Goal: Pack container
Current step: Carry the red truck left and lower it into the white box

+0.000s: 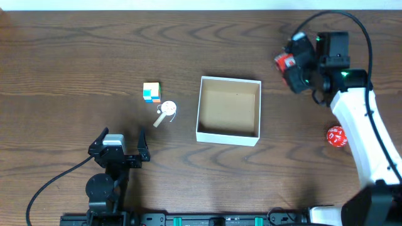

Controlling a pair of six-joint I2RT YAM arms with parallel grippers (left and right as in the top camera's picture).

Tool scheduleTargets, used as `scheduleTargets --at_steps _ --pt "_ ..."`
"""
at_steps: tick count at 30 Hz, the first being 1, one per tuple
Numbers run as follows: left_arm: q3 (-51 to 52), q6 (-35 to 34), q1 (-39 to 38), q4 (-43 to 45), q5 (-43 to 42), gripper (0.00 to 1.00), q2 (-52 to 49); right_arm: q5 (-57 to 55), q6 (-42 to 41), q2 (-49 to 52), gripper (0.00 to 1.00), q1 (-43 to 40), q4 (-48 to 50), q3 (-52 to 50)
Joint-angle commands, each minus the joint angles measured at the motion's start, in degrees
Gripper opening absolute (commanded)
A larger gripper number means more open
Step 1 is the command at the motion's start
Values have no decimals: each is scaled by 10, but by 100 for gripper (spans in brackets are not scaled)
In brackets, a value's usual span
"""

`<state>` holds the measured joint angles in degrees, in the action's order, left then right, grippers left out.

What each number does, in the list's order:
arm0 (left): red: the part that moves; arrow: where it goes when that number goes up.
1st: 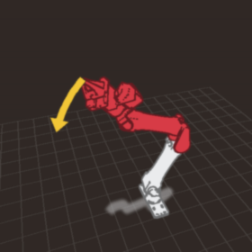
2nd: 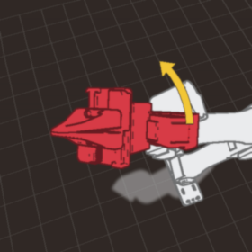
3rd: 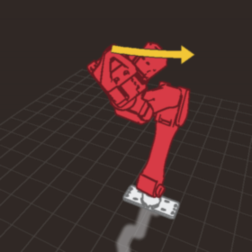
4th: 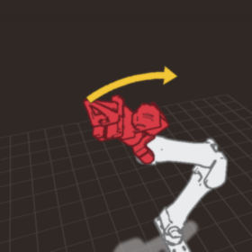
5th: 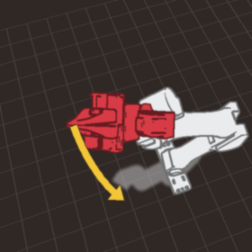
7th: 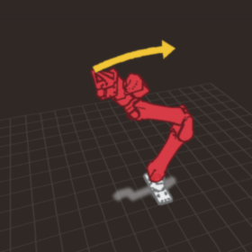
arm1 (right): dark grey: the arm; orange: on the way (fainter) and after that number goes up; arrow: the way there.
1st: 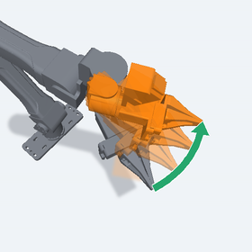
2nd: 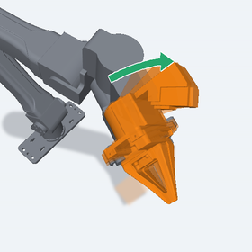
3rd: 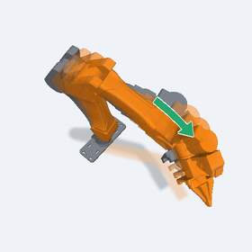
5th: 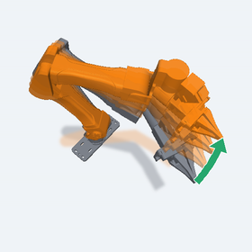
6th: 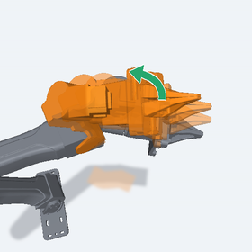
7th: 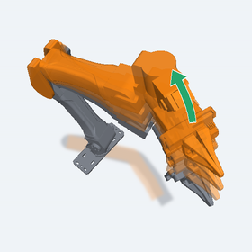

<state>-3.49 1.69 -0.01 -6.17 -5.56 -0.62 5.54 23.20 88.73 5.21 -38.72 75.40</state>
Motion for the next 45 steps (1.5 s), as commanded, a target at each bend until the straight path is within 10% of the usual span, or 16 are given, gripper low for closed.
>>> scheduleTargets --at_steps 1,19,34,45 --pt "17 0 3 -6 7 98 4 5 2 -13 5 51 0 21" --pt "17 0 3 -6 7 98 4 5 5 -2 9 211 -45 23" --pt "17 0 3 -6 7 98 4 2 297 111 19 207 -60 21" --pt "17 0 3 -6 7 98 4 -43 302 184 18 193 -20 21"
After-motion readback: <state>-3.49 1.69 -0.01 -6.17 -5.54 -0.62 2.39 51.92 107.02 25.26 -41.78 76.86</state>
